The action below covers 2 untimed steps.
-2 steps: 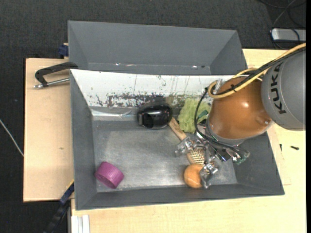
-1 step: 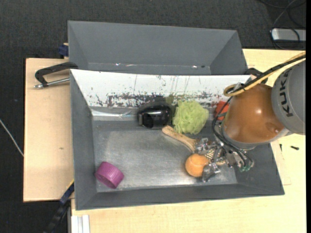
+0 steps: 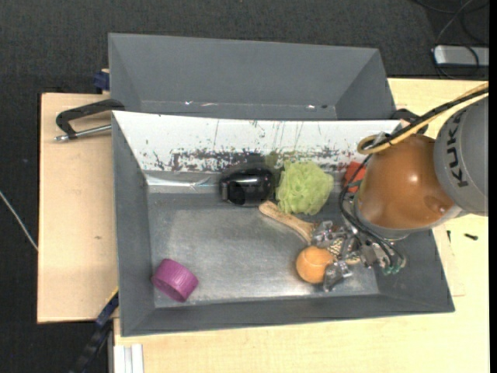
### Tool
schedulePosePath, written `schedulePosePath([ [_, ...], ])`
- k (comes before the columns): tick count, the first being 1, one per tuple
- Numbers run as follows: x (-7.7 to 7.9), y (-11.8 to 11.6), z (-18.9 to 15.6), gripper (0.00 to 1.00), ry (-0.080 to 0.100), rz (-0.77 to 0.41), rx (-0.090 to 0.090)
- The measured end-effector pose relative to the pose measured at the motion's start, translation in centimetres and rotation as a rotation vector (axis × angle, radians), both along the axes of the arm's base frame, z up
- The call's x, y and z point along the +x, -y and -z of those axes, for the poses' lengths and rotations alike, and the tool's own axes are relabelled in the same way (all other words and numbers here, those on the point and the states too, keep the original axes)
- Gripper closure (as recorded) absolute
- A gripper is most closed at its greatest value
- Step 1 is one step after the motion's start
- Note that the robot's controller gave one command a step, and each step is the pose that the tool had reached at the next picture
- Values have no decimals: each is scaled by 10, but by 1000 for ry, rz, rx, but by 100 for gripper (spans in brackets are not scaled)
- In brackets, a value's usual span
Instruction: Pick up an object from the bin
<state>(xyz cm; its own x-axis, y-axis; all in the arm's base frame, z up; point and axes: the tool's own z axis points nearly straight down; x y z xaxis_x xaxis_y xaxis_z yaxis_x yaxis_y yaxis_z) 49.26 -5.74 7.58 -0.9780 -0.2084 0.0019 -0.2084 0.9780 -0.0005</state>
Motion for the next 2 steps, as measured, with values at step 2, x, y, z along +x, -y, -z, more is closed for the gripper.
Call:
schedulePosePath([
  [2, -1, -1, -12, 100, 4, 0, 2],
])
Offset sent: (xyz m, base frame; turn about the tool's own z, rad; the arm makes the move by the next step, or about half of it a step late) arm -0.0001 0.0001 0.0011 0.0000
